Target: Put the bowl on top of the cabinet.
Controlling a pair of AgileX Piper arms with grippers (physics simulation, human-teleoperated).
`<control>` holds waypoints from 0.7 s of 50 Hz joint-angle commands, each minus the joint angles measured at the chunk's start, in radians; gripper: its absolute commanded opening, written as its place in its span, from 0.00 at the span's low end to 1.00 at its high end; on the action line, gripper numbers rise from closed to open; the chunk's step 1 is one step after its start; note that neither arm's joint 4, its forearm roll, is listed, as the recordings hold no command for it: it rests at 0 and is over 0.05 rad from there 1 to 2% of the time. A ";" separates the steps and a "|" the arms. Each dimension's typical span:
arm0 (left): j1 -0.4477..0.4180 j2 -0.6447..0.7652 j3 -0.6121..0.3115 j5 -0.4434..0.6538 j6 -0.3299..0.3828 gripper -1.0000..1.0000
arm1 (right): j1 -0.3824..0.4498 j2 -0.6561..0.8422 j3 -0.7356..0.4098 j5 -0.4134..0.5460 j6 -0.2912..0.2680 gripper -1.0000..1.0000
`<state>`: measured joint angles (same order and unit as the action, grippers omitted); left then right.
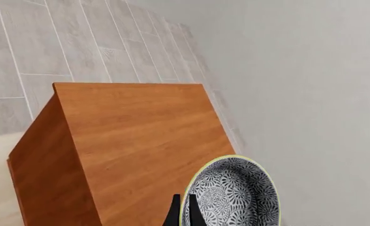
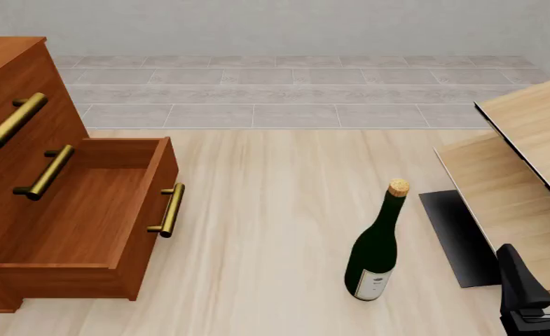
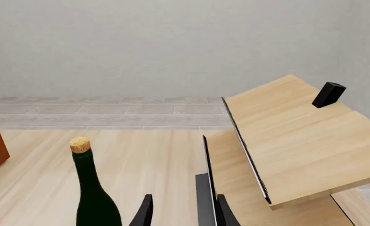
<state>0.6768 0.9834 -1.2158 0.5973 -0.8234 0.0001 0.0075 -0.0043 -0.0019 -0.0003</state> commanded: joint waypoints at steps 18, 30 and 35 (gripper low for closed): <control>0.011 0.055 0.018 -0.040 0.038 0.00 | 0.000 0.000 0.000 0.000 0.000 1.00; 0.005 0.074 0.036 -0.056 0.051 0.00 | 0.000 0.000 0.000 0.000 0.000 1.00; 0.003 0.076 0.038 -0.058 0.055 0.00 | 0.000 0.000 0.000 0.000 0.000 1.00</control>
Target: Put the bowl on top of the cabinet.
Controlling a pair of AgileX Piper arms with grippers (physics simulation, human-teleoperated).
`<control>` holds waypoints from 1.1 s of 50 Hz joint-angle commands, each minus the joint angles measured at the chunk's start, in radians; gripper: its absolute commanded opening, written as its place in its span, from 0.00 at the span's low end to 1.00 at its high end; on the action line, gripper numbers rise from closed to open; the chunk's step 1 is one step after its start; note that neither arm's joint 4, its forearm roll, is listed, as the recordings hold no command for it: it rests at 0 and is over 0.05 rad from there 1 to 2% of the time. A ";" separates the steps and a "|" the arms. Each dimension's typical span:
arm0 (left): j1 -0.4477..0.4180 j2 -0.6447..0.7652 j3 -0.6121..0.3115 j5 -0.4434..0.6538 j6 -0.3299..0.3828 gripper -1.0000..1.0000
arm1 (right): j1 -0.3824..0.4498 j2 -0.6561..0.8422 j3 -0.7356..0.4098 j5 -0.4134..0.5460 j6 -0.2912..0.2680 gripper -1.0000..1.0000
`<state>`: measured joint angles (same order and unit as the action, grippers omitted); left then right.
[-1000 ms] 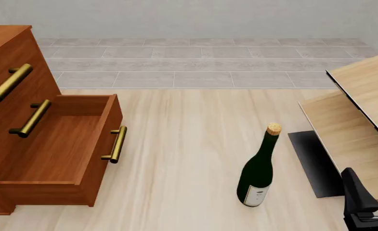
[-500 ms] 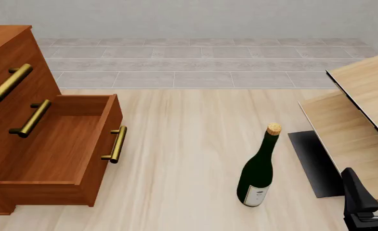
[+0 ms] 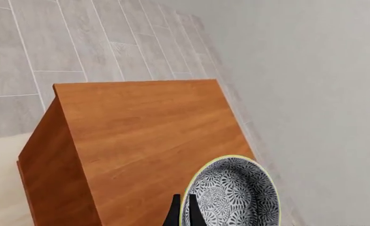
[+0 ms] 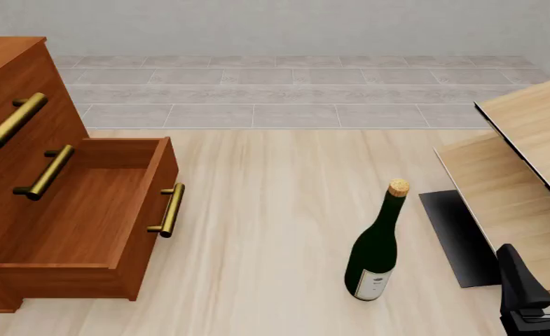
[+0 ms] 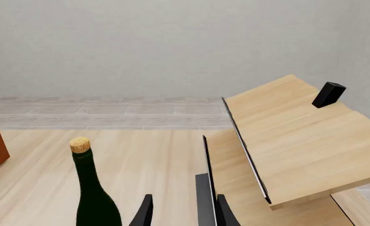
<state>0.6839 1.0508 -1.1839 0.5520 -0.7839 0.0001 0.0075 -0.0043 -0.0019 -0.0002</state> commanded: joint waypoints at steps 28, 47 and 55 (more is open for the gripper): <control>0.020 0.039 0.021 -0.047 0.057 0.00 | 0.000 0.000 0.000 0.000 0.000 1.00; 0.047 0.049 0.040 -0.066 0.073 0.00 | 0.000 0.000 0.000 0.000 0.000 1.00; 0.041 0.049 0.045 -0.081 0.072 0.00 | 0.000 0.000 0.000 0.000 0.000 1.00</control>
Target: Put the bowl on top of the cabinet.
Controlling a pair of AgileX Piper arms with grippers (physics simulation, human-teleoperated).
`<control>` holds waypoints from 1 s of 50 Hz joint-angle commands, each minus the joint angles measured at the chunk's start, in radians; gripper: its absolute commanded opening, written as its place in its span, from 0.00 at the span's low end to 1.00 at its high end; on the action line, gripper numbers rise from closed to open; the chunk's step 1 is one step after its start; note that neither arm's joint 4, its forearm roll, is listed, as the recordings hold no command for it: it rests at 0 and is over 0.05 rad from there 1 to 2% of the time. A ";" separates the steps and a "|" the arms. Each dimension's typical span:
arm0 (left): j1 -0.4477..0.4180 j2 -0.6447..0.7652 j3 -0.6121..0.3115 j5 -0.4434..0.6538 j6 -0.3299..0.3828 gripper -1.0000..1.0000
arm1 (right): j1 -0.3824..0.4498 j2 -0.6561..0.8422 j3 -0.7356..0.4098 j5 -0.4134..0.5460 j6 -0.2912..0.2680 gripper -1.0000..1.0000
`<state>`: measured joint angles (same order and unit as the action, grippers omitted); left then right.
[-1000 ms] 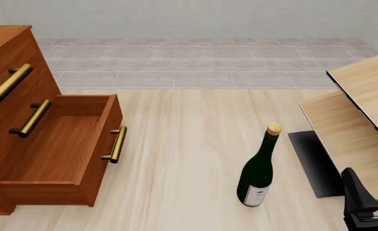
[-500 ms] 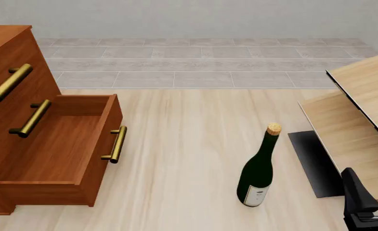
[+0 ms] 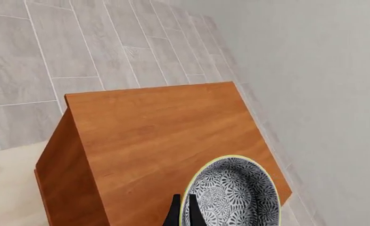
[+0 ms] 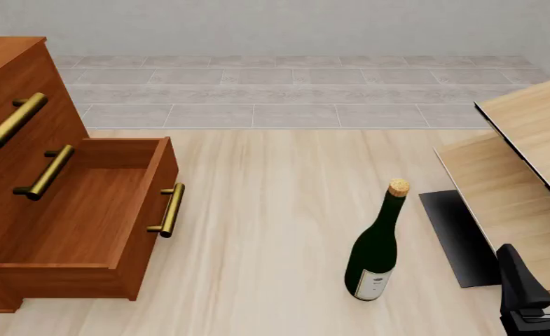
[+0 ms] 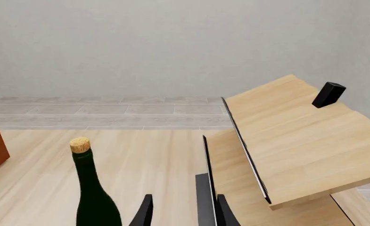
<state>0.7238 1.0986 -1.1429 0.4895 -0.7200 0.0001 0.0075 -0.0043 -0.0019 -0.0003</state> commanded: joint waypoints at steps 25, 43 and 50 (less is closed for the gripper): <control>-0.034 -0.081 -0.028 0.007 0.000 1.00 | 0.000 0.000 0.000 0.000 0.000 1.00; -0.033 -0.171 -0.054 0.046 -0.030 1.00 | 0.000 0.000 0.000 0.000 0.000 1.00; -0.041 -0.191 -0.056 0.055 -0.036 1.00 | 0.000 0.000 0.000 0.000 0.000 1.00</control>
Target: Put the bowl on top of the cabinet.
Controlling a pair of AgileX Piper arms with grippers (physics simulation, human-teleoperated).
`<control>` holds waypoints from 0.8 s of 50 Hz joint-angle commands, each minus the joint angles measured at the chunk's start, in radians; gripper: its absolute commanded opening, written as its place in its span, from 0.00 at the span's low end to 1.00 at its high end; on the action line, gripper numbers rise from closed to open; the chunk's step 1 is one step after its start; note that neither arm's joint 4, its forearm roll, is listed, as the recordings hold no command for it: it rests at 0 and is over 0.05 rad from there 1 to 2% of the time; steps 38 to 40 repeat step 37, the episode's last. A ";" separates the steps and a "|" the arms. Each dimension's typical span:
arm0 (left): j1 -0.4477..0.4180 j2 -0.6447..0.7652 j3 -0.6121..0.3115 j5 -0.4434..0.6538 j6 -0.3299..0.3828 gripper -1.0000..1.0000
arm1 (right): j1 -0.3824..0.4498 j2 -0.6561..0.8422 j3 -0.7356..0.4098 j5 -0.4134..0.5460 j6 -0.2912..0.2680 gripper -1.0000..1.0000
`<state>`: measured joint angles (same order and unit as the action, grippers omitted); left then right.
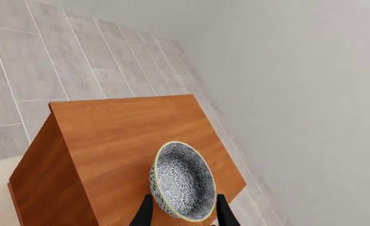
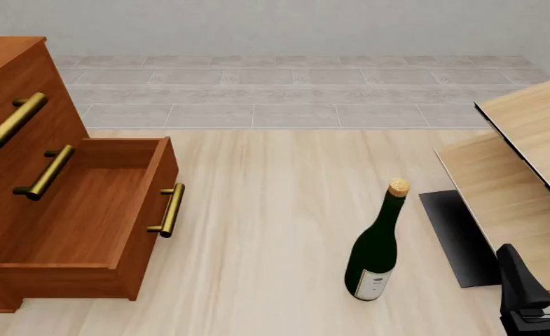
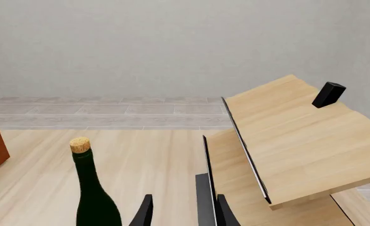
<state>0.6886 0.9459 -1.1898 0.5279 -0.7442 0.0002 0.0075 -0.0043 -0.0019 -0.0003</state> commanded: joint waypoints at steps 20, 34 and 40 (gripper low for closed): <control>-0.016 -0.089 0.000 0.034 -0.021 1.00 | 0.000 0.000 0.000 0.000 0.000 1.00; -0.049 -0.117 -0.006 0.048 -0.016 1.00 | 0.000 0.000 0.000 0.000 0.000 1.00; -0.066 -0.126 -0.012 0.052 -0.013 1.00 | 0.000 0.000 0.000 0.000 0.000 1.00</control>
